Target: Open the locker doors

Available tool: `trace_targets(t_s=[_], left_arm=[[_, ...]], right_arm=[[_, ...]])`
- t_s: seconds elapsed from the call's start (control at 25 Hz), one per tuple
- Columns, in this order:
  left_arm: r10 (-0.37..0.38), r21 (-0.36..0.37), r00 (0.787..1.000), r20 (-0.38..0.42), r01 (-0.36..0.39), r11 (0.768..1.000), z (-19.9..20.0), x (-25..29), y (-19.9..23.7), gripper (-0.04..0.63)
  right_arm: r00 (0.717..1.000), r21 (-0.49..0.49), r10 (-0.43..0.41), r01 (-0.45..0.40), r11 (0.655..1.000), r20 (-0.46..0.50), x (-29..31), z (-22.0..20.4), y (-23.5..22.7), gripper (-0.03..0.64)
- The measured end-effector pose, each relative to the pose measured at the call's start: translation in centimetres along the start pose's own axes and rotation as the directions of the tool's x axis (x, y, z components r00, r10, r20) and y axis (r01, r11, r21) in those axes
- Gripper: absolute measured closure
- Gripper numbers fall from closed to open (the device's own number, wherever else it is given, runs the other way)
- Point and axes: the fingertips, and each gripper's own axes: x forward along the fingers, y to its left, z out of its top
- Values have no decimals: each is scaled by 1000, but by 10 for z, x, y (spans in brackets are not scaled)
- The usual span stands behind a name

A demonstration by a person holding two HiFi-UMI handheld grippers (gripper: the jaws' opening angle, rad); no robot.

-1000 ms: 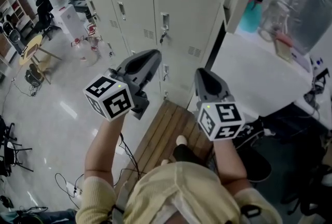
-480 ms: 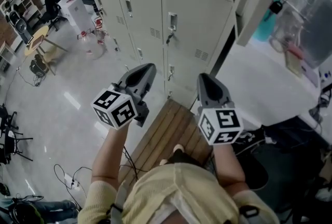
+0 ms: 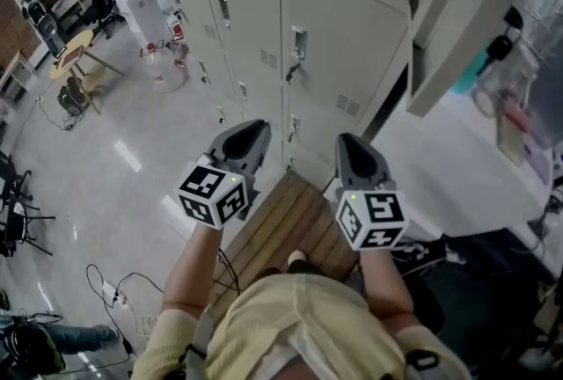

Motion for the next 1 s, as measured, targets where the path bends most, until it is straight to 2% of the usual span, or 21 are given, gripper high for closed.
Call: trace_targets(t_s=[0.36, 0.6, 0.76, 1.0], left_arm=[[30, -1, 999, -39, -30, 1000, -15, 22, 6, 489], [34, -7, 999, -25, -34, 999, -19, 39, 22, 471], [5, -8, 1000, -17, -5, 1000, -22, 60, 30, 463], [-63, 30, 998, 0, 63, 998, -32, 95, 57, 453]], right_arm=[[1000, 3, 20, -20, 1000, 7, 18, -7, -12, 623], [1000, -20, 20, -19, 1000, 11, 30, -13, -11, 623], [1000, -30, -2, 2, 1000, 6, 41, -21, -15, 623], [998, -43, -64, 65, 997, 23, 72, -35, -22, 623]])
